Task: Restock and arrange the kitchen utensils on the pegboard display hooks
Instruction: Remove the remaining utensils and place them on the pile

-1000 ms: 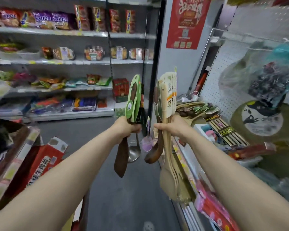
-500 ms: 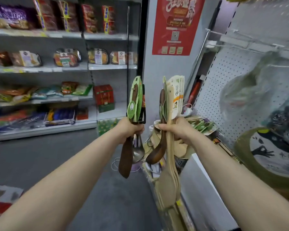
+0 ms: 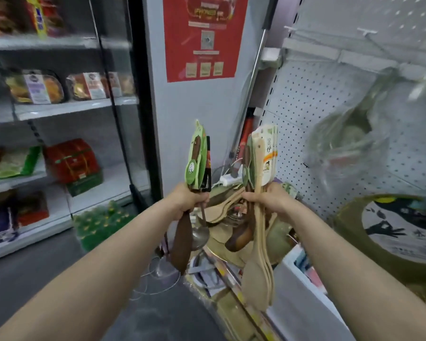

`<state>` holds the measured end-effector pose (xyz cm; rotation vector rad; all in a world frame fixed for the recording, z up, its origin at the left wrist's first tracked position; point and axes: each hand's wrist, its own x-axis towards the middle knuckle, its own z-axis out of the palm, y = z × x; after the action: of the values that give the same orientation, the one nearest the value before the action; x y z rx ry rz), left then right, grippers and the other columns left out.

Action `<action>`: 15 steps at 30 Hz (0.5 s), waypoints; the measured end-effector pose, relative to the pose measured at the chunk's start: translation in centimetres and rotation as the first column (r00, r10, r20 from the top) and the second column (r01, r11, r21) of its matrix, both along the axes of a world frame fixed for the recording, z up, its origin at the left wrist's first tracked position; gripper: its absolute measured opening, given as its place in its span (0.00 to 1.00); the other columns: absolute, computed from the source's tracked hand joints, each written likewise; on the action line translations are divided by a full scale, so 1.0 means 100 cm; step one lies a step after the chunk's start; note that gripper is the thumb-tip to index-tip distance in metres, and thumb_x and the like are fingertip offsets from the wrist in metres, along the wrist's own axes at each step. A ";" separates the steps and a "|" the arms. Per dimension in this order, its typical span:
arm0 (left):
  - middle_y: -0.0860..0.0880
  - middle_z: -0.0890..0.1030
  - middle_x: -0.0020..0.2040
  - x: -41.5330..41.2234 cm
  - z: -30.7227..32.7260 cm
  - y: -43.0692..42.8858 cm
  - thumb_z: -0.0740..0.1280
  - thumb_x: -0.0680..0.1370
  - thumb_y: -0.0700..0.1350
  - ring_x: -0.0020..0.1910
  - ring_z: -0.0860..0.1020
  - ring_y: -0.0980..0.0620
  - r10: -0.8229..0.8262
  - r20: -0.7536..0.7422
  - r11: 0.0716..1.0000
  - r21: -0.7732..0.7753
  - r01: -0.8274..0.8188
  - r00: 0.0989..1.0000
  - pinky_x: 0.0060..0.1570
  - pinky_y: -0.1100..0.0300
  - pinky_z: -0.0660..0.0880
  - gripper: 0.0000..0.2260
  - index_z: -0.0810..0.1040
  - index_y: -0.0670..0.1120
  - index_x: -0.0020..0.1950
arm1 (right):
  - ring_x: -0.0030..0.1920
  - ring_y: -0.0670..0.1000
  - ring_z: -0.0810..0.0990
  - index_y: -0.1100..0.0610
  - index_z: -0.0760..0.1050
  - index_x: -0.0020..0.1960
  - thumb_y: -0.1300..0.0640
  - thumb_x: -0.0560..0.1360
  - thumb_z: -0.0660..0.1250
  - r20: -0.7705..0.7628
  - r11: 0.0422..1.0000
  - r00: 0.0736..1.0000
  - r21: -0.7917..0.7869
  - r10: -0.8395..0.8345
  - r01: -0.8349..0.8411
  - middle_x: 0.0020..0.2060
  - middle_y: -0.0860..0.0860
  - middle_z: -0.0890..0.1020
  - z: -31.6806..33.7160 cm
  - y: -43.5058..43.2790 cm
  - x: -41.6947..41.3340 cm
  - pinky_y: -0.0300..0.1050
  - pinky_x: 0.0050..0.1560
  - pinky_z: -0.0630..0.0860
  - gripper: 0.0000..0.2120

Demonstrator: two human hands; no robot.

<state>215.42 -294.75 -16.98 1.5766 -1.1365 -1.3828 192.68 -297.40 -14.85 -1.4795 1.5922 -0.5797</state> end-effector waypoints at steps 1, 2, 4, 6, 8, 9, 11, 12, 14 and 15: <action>0.45 0.78 0.35 0.004 -0.004 -0.018 0.68 0.77 0.34 0.35 0.76 0.51 -0.033 -0.005 0.999 0.011 0.033 0.999 0.20 0.71 0.66 0.08 0.74 0.42 0.40 | 0.40 0.57 0.85 0.60 0.79 0.50 0.53 0.71 0.77 -0.008 0.999 0.999 0.011 -0.045 0.045 0.43 0.59 0.85 -0.002 -0.010 0.001 0.56 0.45 0.82 0.14; 0.45 0.78 0.36 0.008 -0.008 -0.034 0.67 0.77 0.34 0.35 0.76 0.50 -0.064 -0.007 0.998 0.026 0.064 0.998 0.20 0.71 0.66 0.08 0.74 0.42 0.40 | 0.39 0.57 0.85 0.60 0.79 0.48 0.53 0.71 0.77 -0.014 0.997 0.997 0.016 -0.082 0.082 0.41 0.58 0.85 -0.003 -0.019 0.001 0.54 0.42 0.82 0.13; 0.45 0.78 0.35 0.011 -0.020 -0.068 0.67 0.77 0.35 0.35 0.76 0.50 -0.113 -0.015 0.992 0.058 0.113 0.994 0.21 0.70 0.66 0.07 0.74 0.42 0.40 | 0.36 0.51 0.83 0.57 0.78 0.46 0.53 0.70 0.77 -0.005 0.986 0.987 0.031 -0.163 0.164 0.39 0.54 0.84 -0.011 -0.038 0.000 0.44 0.37 0.80 0.11; 0.47 0.79 0.32 0.009 -0.035 -0.098 0.68 0.77 0.35 0.33 0.76 0.52 -0.147 -0.031 0.984 0.095 0.149 0.989 0.26 0.67 0.70 0.07 0.75 0.42 0.40 | 0.38 0.50 0.83 0.55 0.77 0.46 0.53 0.70 0.78 -0.002 0.967 0.968 0.048 -0.251 0.251 0.40 0.53 0.84 -0.022 -0.054 -0.004 0.41 0.36 0.77 0.12; 0.49 0.80 0.29 0.003 -0.050 -0.120 0.69 0.77 0.35 0.31 0.77 0.54 -0.173 -0.030 0.975 0.134 0.175 0.985 0.34 0.62 0.72 0.06 0.76 0.41 0.40 | 0.38 0.50 0.82 0.55 0.76 0.44 0.52 0.70 0.77 -0.048 0.946 0.948 0.070 -0.314 0.316 0.40 0.52 0.83 -0.032 -0.064 -0.010 0.40 0.35 0.76 0.12; 0.48 0.80 0.30 -0.003 -0.057 -0.132 0.69 0.77 0.35 0.30 0.78 0.54 -0.194 -0.037 0.968 0.153 0.198 0.980 0.36 0.61 0.73 0.06 0.76 0.41 0.40 | 0.38 0.50 0.82 0.55 0.76 0.43 0.51 0.70 0.77 -0.074 0.935 0.938 0.090 -0.338 0.344 0.39 0.52 0.83 -0.036 -0.070 -0.014 0.40 0.35 0.77 0.12; 0.43 0.80 0.35 -0.013 -0.070 -0.155 0.69 0.76 0.34 0.33 0.79 0.50 -0.219 -0.057 0.958 0.178 0.226 0.974 0.43 0.56 0.76 0.05 0.77 0.40 0.41 | 0.41 0.54 0.84 0.57 0.78 0.44 0.50 0.68 0.78 -0.114 0.914 0.920 0.119 -0.376 0.389 0.41 0.55 0.85 -0.046 -0.081 -0.023 0.49 0.44 0.82 0.14; 0.42 0.80 0.37 -0.020 -0.074 -0.165 0.70 0.75 0.33 0.37 0.78 0.47 -0.237 -0.066 0.951 0.190 0.246 0.969 0.49 0.51 0.76 0.05 0.77 0.40 0.41 | 0.44 0.56 0.85 0.59 0.79 0.46 0.49 0.67 0.79 -0.126 0.903 0.910 0.126 -0.395 0.410 0.42 0.56 0.85 -0.049 -0.086 -0.027 0.54 0.49 0.82 0.16; 0.38 0.81 0.40 -0.033 -0.086 -0.190 0.72 0.73 0.35 0.44 0.78 0.42 -0.268 -0.062 0.937 0.218 0.275 0.962 0.58 0.45 0.74 0.03 0.78 0.38 0.42 | 0.47 0.57 0.85 0.62 0.78 0.48 0.51 0.68 0.79 -0.125 0.886 0.894 0.133 -0.431 0.445 0.46 0.57 0.85 -0.056 -0.100 -0.037 0.58 0.53 0.81 0.18; 0.37 0.82 0.44 -0.041 -0.090 -0.201 0.74 0.72 0.37 0.46 0.79 0.41 -0.282 -0.043 0.929 0.238 0.284 0.958 0.60 0.44 0.75 0.06 0.79 0.36 0.45 | 0.49 0.57 0.84 0.61 0.76 0.51 0.51 0.69 0.78 -0.126 0.876 0.886 0.139 -0.447 0.462 0.48 0.57 0.84 -0.057 -0.105 -0.040 0.58 0.55 0.81 0.19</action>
<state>211.36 -314.84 -25.98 1.6167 -1.2676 -1.7740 188.70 -307.92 -20.55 -1.0174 2.0285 -0.6293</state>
